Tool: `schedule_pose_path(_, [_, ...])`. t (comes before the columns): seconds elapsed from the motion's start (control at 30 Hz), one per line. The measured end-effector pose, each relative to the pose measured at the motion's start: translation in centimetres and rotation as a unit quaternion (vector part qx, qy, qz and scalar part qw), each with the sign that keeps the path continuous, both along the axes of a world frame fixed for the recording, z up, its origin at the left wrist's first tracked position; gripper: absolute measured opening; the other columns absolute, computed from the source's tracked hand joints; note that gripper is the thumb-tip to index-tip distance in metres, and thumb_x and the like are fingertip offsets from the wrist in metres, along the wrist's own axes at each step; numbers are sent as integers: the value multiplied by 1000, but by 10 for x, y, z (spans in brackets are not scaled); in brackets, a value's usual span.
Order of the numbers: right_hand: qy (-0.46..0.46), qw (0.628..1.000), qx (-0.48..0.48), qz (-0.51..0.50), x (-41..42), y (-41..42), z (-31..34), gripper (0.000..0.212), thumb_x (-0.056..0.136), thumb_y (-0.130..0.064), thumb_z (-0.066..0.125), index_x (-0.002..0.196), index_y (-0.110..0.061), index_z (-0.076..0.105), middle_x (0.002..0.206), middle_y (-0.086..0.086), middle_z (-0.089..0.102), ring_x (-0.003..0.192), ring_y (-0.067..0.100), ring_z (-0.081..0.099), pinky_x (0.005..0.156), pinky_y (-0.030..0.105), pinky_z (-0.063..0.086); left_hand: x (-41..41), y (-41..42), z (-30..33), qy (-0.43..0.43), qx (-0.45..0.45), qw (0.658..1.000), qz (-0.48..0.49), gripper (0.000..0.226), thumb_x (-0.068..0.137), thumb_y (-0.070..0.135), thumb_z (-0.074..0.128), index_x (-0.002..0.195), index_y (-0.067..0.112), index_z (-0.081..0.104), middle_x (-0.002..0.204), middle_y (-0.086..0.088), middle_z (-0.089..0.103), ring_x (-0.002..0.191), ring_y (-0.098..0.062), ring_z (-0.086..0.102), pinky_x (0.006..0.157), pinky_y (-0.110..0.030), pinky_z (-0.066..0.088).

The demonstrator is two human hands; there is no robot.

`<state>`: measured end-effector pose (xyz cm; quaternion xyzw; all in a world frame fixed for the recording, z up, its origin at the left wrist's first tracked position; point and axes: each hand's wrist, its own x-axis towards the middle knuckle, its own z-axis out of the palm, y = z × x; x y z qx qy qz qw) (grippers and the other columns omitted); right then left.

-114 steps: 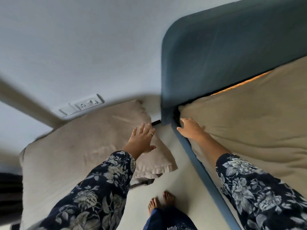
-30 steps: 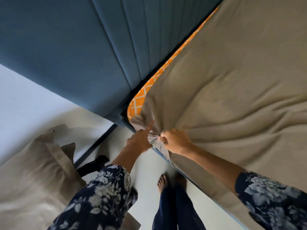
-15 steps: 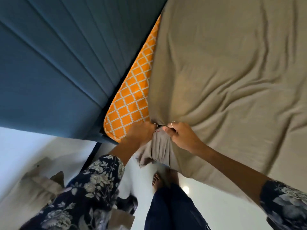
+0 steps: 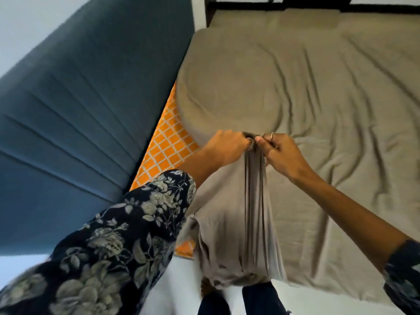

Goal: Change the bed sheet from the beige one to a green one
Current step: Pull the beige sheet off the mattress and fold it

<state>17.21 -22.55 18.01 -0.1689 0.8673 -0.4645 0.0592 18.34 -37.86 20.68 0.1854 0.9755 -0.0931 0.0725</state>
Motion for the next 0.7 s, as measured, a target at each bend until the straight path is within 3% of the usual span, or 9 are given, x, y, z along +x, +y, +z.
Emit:
schedule_pose_path(0.13, [-14, 995, -23, -94, -43, 69, 16, 39, 98, -17, 50, 63, 1, 52, 50, 6, 47, 43, 12, 44, 49, 29, 37, -56, 70, 15, -7, 7, 1000, -26, 29, 98, 10, 39, 124, 11, 52, 125, -14, 58, 114, -36, 56, 86, -43, 46])
schedule_pose_path(0.23, [-29, 989, -29, -143, -76, 118, 24, 38, 99, -18, 49, 63, -7, 55, 48, 7, 54, 34, 5, 48, 43, 17, 37, -98, 123, 21, -6, 8, 999, -47, 29, 97, 10, 41, 123, 9, 54, 123, -16, 59, 112, -37, 57, 86, -43, 45])
schedule_pose_path(0.3, [-50, 981, -40, -186, -101, 155, 22, 36, 99, -17, 48, 64, -10, 54, 50, 6, 55, 33, 6, 53, 40, 18, 41, -125, 164, 22, -9, 13, 998, -59, 28, 98, 11, 42, 123, 8, 55, 122, -16, 59, 111, -36, 58, 86, -41, 45])
schedule_pose_path(0.4, [-96, 958, -77, -259, -128, 210, 5, 34, 99, -17, 49, 66, -7, 53, 52, 7, 52, 39, 15, 59, 51, 34, 56, -158, 220, 10, -64, 123, 988, -62, 24, 97, 14, 48, 117, 6, 59, 112, -16, 62, 104, -33, 61, 83, -37, 44])
schedule_pose_path(0.47, [-131, 935, -98, -314, -142, 244, -17, 37, 98, -18, 50, 62, -10, 50, 53, 7, 53, 49, 28, 64, 65, 50, 57, -177, 250, -6, -123, 243, 962, -15, 19, 95, 17, 55, 107, 5, 64, 96, -11, 63, 93, -25, 61, 76, -30, 43])
schedule_pose_path(0.53, [-168, 915, -105, -351, -149, 269, -40, 39, 97, -18, 51, 60, -11, 48, 53, 9, 54, 58, 36, 67, 72, 55, 55, -190, 267, -25, -135, 327, 935, 33, 16, 91, 14, 61, 101, 4, 67, 91, -7, 64, 91, -22, 61, 79, -29, 45])
schedule_pose_path(0.6, [-206, 909, -94, -351, -154, 286, -56, 40, 98, -17, 51, 59, -9, 49, 56, 12, 54, 59, 35, 66, 69, 53, 57, -194, 282, -41, -167, 317, 932, 51, 26, 90, 15, 63, 112, 2, 64, 104, -13, 66, 101, -25, 62, 89, -32, 47])
schedule_pose_path(0.7, [-262, 907, -116, -310, -152, 300, -62, 38, 100, -15, 47, 63, -5, 49, 62, 12, 52, 55, 23, 58, 58, 37, 59, -182, 294, -58, -251, 219, 941, 57, 57, 91, 26, 63, 139, 5, 42, 138, -14, 51, 127, -28, 47, 105, -31, 35])
